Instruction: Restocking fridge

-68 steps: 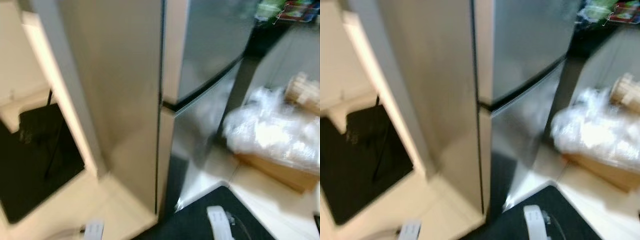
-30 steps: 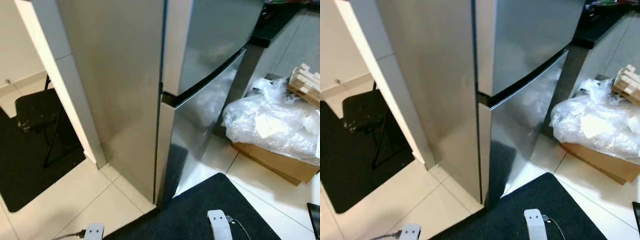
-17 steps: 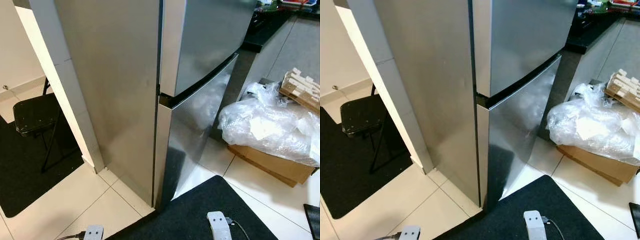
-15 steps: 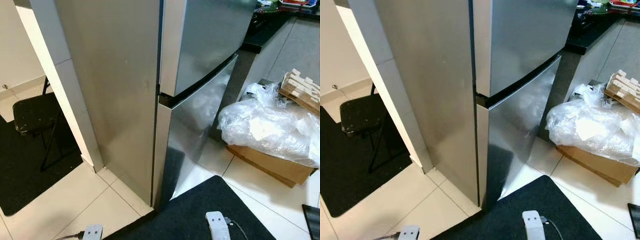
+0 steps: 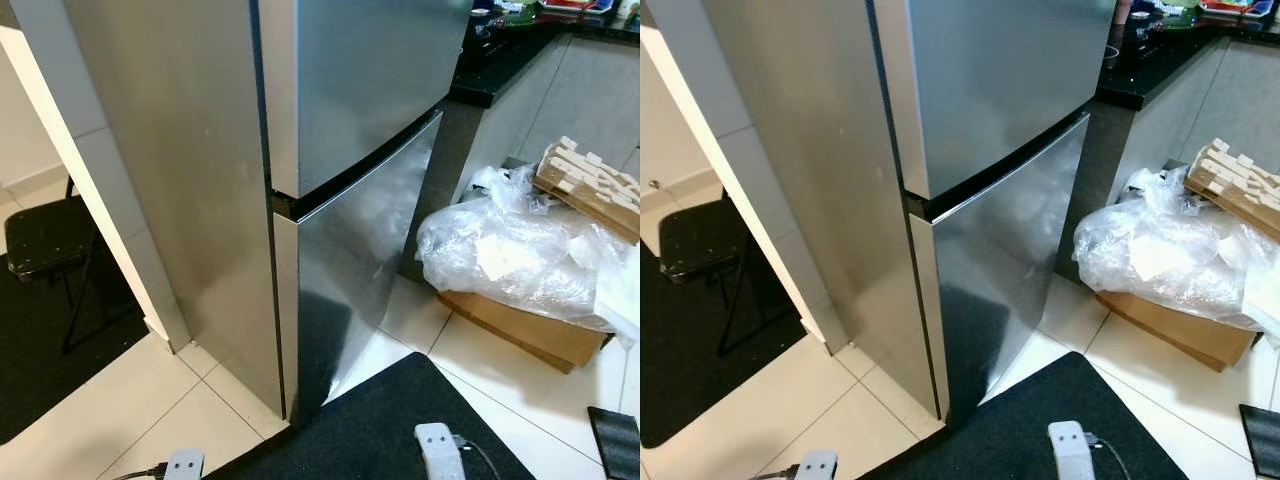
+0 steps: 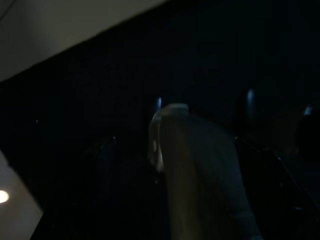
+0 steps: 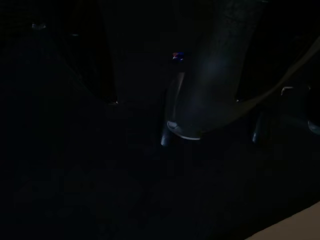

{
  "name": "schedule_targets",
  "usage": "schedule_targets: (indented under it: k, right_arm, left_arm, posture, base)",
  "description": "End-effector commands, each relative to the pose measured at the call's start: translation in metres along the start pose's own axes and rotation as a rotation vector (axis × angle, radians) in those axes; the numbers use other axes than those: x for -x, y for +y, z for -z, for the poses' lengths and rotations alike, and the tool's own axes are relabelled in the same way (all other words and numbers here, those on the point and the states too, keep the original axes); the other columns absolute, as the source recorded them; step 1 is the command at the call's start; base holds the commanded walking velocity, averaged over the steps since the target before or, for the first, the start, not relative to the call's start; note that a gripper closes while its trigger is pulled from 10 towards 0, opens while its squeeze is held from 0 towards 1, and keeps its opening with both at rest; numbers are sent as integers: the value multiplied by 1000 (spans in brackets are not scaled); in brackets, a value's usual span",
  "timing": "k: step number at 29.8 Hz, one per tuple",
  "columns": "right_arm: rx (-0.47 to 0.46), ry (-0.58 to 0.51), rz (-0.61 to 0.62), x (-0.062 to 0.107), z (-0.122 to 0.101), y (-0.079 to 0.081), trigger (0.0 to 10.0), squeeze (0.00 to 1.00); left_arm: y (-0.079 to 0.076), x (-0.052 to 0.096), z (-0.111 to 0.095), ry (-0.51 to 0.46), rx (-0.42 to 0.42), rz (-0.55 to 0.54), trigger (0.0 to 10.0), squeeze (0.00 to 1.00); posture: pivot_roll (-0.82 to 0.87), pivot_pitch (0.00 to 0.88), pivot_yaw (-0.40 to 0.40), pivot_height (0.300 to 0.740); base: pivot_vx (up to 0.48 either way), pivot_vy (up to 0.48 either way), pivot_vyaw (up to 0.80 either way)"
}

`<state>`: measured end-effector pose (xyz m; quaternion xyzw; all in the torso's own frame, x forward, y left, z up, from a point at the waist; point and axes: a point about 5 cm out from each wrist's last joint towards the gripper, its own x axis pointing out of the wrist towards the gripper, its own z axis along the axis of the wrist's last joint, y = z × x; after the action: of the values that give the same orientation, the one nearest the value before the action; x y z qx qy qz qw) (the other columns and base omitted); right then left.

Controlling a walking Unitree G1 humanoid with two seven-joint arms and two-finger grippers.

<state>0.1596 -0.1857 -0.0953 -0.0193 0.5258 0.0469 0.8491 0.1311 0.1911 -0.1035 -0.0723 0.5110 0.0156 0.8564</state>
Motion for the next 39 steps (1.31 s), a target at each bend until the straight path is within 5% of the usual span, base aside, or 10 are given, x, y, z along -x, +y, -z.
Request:
schedule_targets:
  k: [1,8,14,27,39]
  right_arm:
    - [1,4,6,0,2,-2,10000,0]
    - [-23,-12,20,2,-1,-9,10000,0]
    - [-22,-14,23,2,-1,-10,10000,0]
    - [-24,-5,16,1,2,-7,10000,0]
    - [-19,-5,16,2,1,-8,10000,0]
  left_arm:
    - [8,1,-8,-45,29,-16,10000,0]
    - [9,1,-48,-228,98,66,10000,0]
    - [9,1,-56,-252,78,85,10000,0]
    - [7,6,16,-5,61,63,10000,0]
    - [11,6,8,-37,90,46,10000,0]
  posture:
    - [-20,0,-4,740]
    - [-14,0,-6,740]
    - [-15,0,-3,740]
    - [-21,0,-3,740]
    - [-19,0,-6,740]
  base:
    - [0,0,0]
    - [0,0,0]
    - [0,0,0]
    - [0,-406,0]
    - [0,-140,0]
